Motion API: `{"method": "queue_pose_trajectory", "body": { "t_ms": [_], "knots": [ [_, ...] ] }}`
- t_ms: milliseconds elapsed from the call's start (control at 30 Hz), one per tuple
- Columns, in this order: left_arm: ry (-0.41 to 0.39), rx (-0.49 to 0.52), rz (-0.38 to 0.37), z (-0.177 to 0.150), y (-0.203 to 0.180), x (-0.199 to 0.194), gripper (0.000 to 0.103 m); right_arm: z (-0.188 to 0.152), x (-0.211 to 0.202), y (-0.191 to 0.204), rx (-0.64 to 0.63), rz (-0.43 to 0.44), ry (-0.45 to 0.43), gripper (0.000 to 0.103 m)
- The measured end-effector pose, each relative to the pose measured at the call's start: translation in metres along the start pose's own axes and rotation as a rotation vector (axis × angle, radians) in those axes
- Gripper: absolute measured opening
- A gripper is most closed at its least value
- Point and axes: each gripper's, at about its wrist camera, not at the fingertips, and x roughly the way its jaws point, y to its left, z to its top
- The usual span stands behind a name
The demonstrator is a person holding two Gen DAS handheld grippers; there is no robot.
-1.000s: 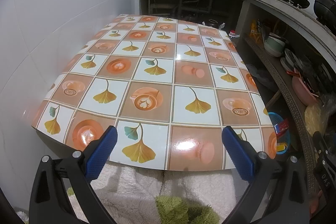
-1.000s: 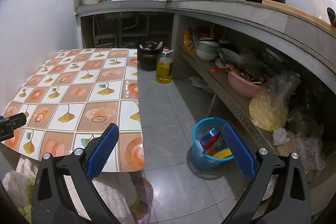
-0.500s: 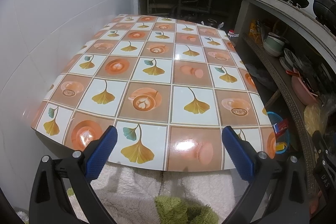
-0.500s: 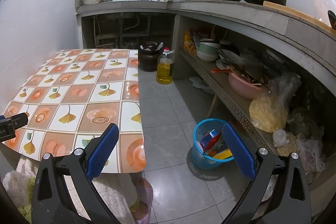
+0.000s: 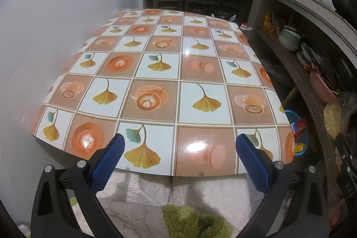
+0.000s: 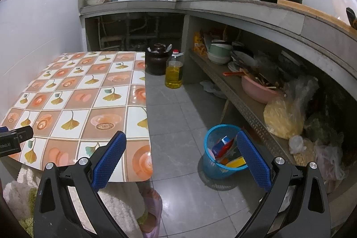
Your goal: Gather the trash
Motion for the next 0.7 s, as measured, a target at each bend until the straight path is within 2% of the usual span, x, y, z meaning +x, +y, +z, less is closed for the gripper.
{"method": "queue_pose_trajectory", "body": {
  "t_ms": [700],
  "knots": [
    [0.016,0.005,0.004,-0.0009,0.0000,0.0033,0.098,-0.0028,-0.0005,-0.0033,0.002,0.002,0.004,0.095]
  ]
}}
